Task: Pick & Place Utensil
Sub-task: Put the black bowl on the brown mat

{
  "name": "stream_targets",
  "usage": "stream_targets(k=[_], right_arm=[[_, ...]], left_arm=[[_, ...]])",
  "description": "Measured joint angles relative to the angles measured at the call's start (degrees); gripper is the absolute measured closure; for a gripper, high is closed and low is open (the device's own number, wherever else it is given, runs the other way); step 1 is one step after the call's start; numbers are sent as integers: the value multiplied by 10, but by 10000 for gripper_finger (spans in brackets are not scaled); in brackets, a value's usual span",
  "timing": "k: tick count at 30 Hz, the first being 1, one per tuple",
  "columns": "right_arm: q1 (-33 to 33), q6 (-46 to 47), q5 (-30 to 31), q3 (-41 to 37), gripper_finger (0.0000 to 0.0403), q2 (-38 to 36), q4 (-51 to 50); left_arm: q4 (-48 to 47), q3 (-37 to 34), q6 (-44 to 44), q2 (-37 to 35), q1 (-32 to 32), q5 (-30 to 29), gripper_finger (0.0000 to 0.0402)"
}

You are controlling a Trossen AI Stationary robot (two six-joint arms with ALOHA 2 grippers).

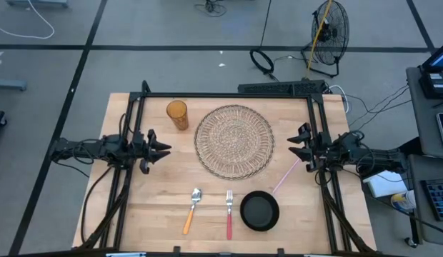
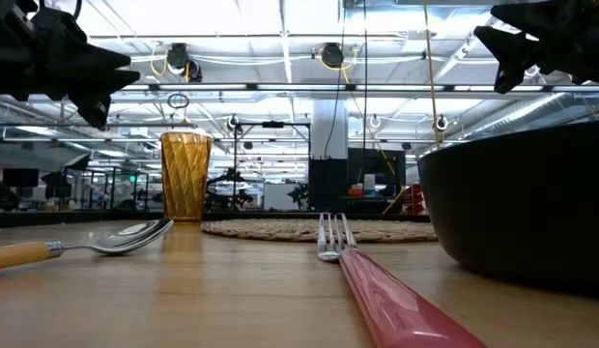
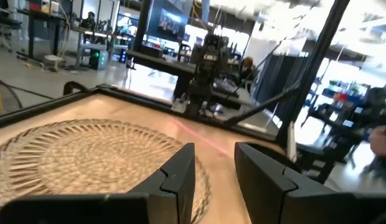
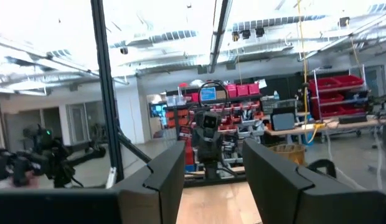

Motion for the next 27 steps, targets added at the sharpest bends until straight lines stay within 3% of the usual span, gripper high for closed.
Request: stream_targets(k=[13, 19, 27], right_arm=[[0, 52, -5, 0, 248, 5, -11], [0, 86, -72, 0, 248, 29, -13], [1, 91, -114, 0, 248, 90, -11]], left_arm=[[-20, 0, -10, 0, 0, -23, 282], [-29, 0, -13, 2, -2, 2, 282], [-27, 0, 50, 37, -16, 15, 282]])
